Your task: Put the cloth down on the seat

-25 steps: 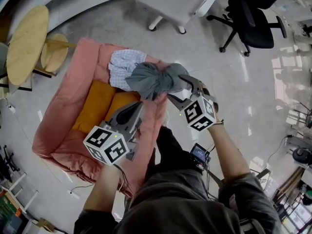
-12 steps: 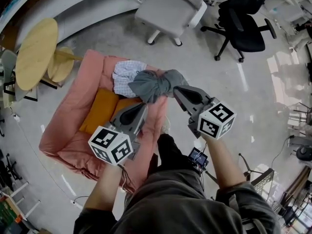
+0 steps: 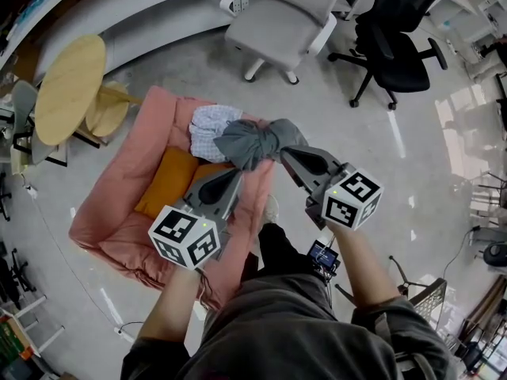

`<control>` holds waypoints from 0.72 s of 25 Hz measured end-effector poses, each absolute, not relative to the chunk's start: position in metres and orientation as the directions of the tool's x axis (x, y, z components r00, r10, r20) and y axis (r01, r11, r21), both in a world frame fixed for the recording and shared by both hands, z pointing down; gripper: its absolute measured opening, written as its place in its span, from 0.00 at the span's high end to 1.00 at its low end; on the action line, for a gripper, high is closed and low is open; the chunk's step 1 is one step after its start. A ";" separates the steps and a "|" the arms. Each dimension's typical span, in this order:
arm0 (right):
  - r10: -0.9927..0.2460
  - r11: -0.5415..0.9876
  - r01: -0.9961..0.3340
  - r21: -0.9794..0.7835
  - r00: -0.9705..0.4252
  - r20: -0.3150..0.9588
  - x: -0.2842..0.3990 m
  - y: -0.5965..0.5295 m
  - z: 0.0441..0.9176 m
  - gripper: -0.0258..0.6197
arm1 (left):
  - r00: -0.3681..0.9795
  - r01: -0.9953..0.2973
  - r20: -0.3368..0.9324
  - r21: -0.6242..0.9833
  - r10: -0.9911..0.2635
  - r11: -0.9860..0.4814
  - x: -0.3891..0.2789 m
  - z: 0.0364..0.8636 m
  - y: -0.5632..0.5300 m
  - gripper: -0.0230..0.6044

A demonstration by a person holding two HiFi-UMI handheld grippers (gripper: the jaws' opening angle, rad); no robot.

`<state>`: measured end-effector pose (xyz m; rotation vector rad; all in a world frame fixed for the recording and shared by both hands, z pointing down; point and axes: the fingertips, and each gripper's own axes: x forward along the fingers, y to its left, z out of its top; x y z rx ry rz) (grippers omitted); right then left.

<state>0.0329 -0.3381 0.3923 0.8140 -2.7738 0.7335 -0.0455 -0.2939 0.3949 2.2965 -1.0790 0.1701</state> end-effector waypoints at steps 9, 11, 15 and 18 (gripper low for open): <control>-0.467 0.725 -0.543 -0.423 -0.840 0.278 0.031 -0.332 0.390 0.94 | 0.666 -0.736 0.347 0.448 -0.660 -0.507 -0.041 0.392 -0.295 0.95; -0.468 0.728 -0.544 -0.417 -0.839 0.278 0.031 -0.331 0.389 0.94 | 0.667 -0.736 0.347 0.447 -0.660 -0.509 -0.040 0.391 -0.295 0.95; -0.473 0.730 -0.549 -0.407 -0.836 0.279 0.030 -0.332 0.386 0.94 | 0.668 -0.735 0.347 0.447 -0.659 -0.510 -0.040 0.391 -0.296 0.95; -0.476 0.730 -0.553 -0.402 -0.833 0.282 0.030 -0.333 0.386 0.94 | 0.669 -0.734 0.347 0.449 -0.657 -0.510 -0.040 0.391 -0.296 0.95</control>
